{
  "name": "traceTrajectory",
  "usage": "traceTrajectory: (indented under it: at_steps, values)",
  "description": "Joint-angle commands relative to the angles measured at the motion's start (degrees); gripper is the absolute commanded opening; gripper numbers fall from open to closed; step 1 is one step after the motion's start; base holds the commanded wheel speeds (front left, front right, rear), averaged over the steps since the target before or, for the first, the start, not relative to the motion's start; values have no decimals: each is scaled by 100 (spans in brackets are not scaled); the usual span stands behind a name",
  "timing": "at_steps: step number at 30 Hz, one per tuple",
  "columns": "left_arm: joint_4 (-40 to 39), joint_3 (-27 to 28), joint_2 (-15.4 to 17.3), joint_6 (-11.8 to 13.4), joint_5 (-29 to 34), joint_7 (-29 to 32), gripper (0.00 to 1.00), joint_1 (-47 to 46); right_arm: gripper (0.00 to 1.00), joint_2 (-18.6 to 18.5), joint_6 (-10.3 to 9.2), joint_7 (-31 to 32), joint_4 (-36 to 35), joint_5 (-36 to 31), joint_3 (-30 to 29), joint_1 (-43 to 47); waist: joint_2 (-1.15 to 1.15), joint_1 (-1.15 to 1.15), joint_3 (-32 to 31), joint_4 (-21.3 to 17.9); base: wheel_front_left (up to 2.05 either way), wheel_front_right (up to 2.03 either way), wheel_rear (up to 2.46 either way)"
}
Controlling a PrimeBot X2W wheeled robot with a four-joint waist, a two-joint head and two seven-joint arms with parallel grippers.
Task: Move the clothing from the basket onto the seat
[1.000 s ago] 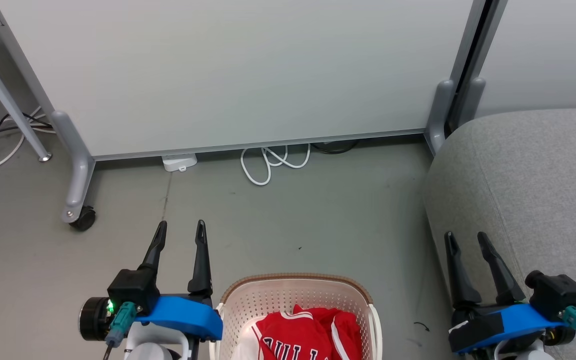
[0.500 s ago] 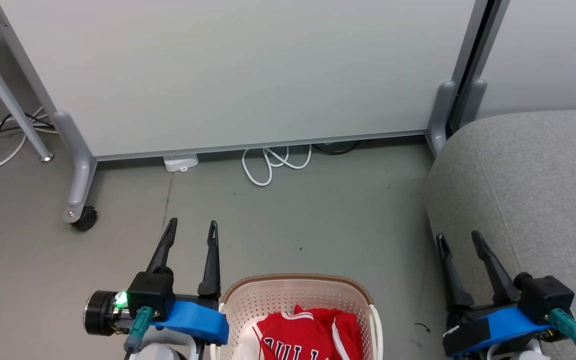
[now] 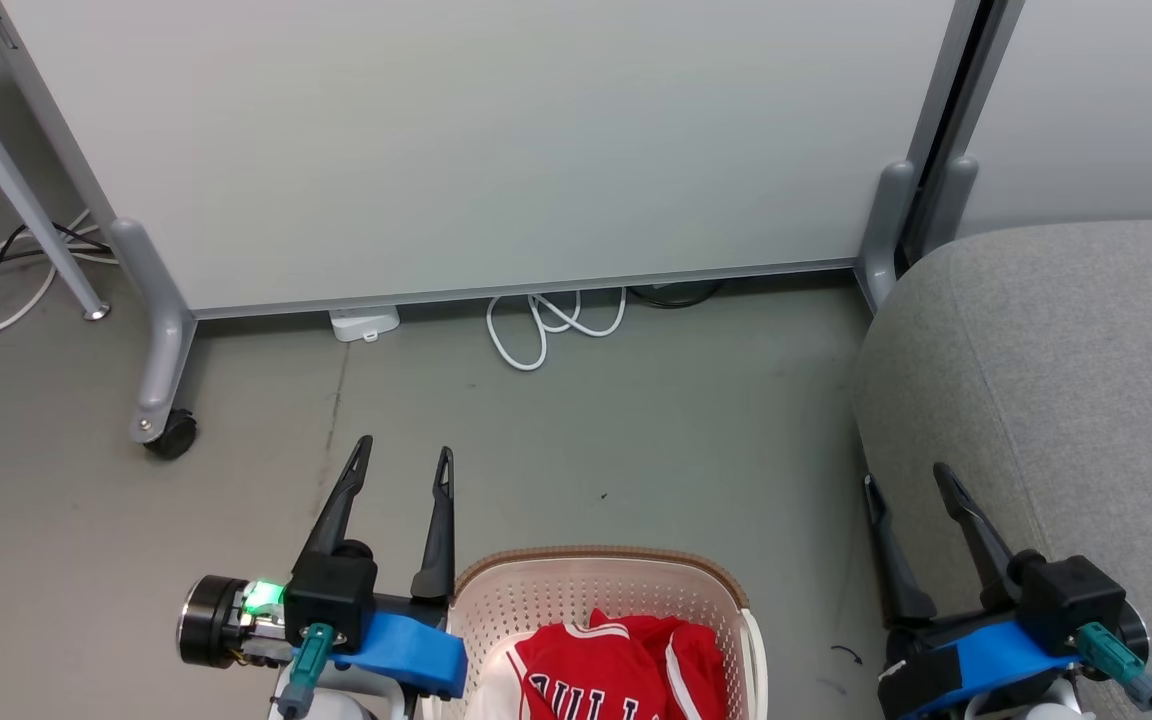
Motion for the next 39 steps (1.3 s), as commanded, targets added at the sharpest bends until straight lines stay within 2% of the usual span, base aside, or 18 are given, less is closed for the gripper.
traceTrajectory:
  at_steps: [1,13,27,39]
  values:
    - [13,15,8,5,12,-17,100,-30,100,-36,12,-25,22,-14,3,51,0,0,-2,-2,0,0,0]
    - [90,95,-33,-114,-173,-17,100,-12,100,-35,12,-24,70,57,-54,64,0,0,3,20,0,0,0]
    - [118,121,-50,-136,-172,-17,100,-39,100,-35,13,-24,81,92,-42,46,0,0,32,14,0,0,0]
    - [839,-476,-53,-537,6,-16,100,-932,100,-34,12,-23,-54,25,-65,-259,0,0,558,-72,0,0,0]
